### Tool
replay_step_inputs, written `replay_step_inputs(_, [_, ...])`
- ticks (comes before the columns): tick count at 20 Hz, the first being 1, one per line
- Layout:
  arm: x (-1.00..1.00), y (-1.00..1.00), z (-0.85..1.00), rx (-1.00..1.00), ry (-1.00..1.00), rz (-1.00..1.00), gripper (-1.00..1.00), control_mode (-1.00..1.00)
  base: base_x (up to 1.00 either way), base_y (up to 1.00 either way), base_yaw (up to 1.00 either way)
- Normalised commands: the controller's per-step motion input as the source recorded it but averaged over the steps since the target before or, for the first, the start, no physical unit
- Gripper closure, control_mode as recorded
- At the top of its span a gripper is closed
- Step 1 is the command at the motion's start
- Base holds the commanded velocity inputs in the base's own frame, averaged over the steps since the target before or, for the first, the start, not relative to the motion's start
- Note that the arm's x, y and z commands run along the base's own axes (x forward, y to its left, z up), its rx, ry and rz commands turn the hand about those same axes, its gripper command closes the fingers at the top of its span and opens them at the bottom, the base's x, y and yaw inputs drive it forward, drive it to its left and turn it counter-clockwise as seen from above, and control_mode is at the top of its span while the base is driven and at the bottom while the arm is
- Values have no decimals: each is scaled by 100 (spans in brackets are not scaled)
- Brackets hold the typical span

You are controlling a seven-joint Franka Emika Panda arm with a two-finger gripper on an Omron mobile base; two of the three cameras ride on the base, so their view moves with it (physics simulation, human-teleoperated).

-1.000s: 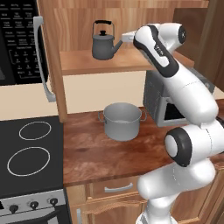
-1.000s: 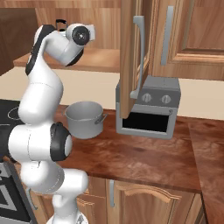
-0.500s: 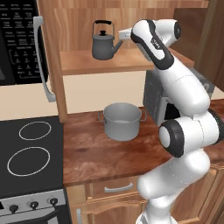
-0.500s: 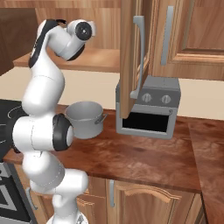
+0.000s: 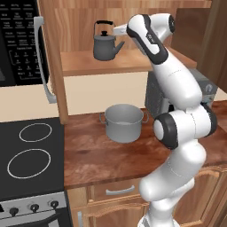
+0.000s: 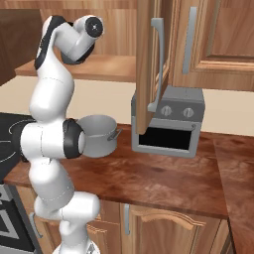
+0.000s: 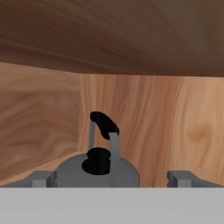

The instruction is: Pick the kettle from the cabinet and place it on a stove burner. Then pick the pot from the counter and place it on another stove burner. Finally, turn both burners on.

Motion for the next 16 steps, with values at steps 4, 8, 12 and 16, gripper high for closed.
replay_step_inputs(4, [19, 25, 11, -1, 1, 6, -100, -100, 0, 0, 0])
replay_step_inputs(8, [21, 19, 12, 0, 2, 7, -100, -100, 0, 0, 0])
replay_step_inputs(12, [13, 3, 5, 0, 4, 6, -100, -100, 0, 0, 0])
replay_step_inputs(16, [3, 0, -1, 0, 4, 4, -100, -100, 0, 0, 0])
